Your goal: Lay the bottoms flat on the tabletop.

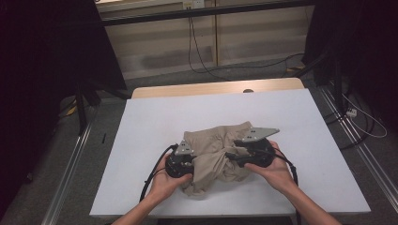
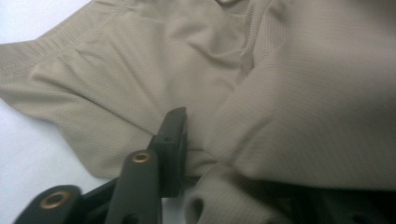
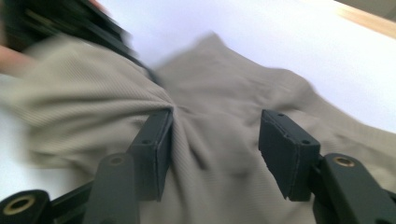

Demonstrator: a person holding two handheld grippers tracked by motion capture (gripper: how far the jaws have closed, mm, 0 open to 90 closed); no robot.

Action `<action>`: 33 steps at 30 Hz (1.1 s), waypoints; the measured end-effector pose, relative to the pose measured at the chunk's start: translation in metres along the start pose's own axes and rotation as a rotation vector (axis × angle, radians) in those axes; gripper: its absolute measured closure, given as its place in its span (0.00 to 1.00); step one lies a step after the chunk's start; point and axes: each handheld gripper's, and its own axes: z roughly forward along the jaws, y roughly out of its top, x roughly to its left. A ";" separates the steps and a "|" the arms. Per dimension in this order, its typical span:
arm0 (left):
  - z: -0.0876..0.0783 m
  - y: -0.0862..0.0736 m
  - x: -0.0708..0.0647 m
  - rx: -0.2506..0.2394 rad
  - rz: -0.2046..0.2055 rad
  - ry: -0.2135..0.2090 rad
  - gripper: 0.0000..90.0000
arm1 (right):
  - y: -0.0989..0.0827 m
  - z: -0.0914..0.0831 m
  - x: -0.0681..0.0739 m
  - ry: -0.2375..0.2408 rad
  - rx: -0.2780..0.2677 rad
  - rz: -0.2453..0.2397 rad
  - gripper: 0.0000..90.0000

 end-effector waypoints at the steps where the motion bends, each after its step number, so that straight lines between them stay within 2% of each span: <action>1: 0.000 0.000 0.000 0.001 -0.008 -0.001 0.67 | -0.004 0.007 -0.003 0.015 0.025 0.021 0.48; 3: -0.001 -0.001 0.002 0.000 -0.021 0.000 0.66 | -0.017 0.019 -0.005 0.044 0.081 0.033 0.52; 5: -0.003 -0.002 0.005 0.009 -0.036 0.008 0.62 | -0.032 0.024 -0.002 0.065 0.116 0.035 0.62; 7: -0.004 -0.004 0.008 0.000 -0.059 0.007 0.61 | -0.037 0.017 0.002 0.066 0.119 0.027 0.76; 8: -0.006 -0.004 0.009 0.005 -0.062 0.005 0.61 | -0.036 0.012 0.005 0.068 0.136 0.004 0.82; 9: -0.006 -0.004 0.010 0.009 -0.073 0.008 0.60 | -0.036 0.008 0.007 0.064 0.143 -0.011 0.85; 12: -0.007 -0.006 0.013 0.016 -0.104 0.001 0.54 | -0.042 -0.004 0.011 0.069 0.162 -0.013 0.87; 14: -0.008 -0.006 0.013 0.023 -0.098 0.002 0.51 | -0.046 -0.011 0.014 0.064 0.158 -0.011 0.85; 16: -0.010 -0.006 0.013 0.030 -0.111 -0.006 0.45 | -0.050 -0.016 0.014 0.057 0.130 -0.010 0.70; 18: -0.013 -0.004 0.013 0.019 -0.109 0.012 0.38 | -0.050 -0.020 0.011 0.054 0.113 -0.003 0.56; 21: -0.021 -0.002 0.015 -0.040 -0.096 0.042 0.30 | -0.042 -0.025 0.004 0.039 0.078 0.050 0.35; 23: -0.027 -0.002 0.018 -0.075 -0.095 0.061 0.26 | -0.037 -0.032 -0.003 0.036 0.043 0.085 0.28; 24: -0.028 -0.001 0.020 -0.090 -0.094 0.068 0.25 | -0.035 -0.035 -0.007 0.043 0.030 0.097 0.26; 27: -0.032 0.004 0.028 -0.140 -0.099 0.108 0.21 | -0.029 -0.046 -0.018 0.003 -0.003 0.125 0.24; 29: -0.030 0.010 0.035 -0.196 -0.114 0.124 0.20 | -0.026 -0.050 -0.030 -0.025 -0.030 0.141 0.32; 32: -0.023 0.023 0.050 -0.200 -0.126 0.130 0.18 | -0.021 -0.045 -0.051 -0.097 -0.034 0.159 0.39; 33: -0.021 0.027 0.055 -0.202 -0.129 0.147 0.18 | -0.020 -0.041 -0.058 -0.117 -0.023 0.170 0.42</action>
